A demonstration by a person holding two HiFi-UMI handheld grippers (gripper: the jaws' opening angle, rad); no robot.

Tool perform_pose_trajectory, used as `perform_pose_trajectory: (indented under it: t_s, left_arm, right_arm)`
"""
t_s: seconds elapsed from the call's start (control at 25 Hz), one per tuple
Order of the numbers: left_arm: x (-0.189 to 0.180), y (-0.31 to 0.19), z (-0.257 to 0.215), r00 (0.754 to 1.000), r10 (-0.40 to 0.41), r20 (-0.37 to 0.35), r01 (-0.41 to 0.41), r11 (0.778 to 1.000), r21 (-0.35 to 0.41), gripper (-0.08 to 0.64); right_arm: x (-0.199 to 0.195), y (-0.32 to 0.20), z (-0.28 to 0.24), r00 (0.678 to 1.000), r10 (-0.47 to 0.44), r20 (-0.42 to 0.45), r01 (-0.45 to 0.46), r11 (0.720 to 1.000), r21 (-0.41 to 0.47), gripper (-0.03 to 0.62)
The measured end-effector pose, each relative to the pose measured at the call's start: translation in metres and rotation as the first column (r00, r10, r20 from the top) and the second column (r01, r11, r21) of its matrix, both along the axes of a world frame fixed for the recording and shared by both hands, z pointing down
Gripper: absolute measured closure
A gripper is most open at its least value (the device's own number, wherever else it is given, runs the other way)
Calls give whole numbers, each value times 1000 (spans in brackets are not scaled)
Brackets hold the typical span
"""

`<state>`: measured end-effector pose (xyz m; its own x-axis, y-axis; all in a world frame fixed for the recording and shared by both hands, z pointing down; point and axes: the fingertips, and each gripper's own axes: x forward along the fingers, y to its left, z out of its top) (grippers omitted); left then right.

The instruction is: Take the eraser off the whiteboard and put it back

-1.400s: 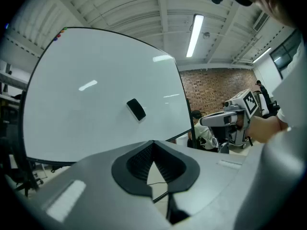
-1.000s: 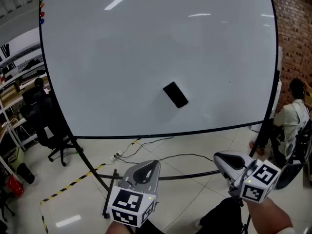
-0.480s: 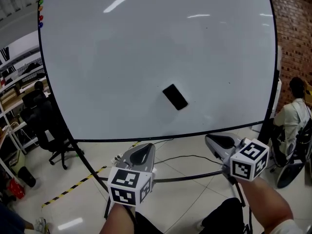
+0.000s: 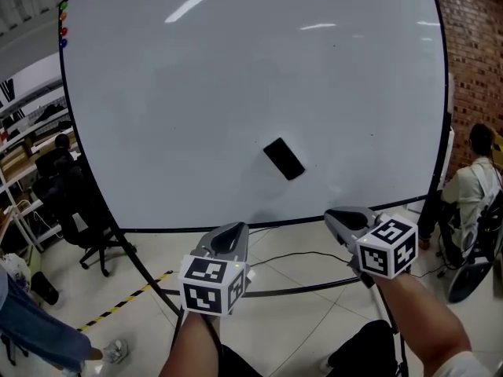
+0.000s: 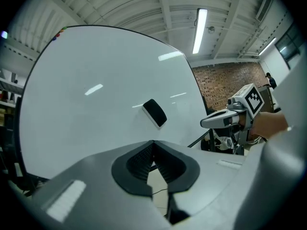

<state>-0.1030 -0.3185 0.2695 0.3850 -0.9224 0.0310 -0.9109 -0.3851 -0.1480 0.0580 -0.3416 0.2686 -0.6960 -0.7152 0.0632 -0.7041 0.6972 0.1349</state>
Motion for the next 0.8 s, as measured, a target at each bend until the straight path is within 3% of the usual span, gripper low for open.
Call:
perform_pose_trajectory:
  t_s: [0.4,0.56,0.68,0.8]
  left_arm:
    - [-1,4,3,1000,7,16,-7,1000,-6,543]
    - [5,3,4,1000,9,13,-9,1000,-11,543]
    - [5,1,7,1000,8,8,-8,1000,-19,543]
    - [3,0,11,1000,11,9,-11,1000,-22,543]
  right_arm:
    - [-2,-2,-1,1000,10,-10,-10,1000,20,591]
    - [-2,-5,-7,999,23,-40,-21,998,65,589]
    - [-8,-10,-15,996,36,-78,-28,993,112,522]
    - [-13,-16,-19,992,65,-110,-48,988,150,512]
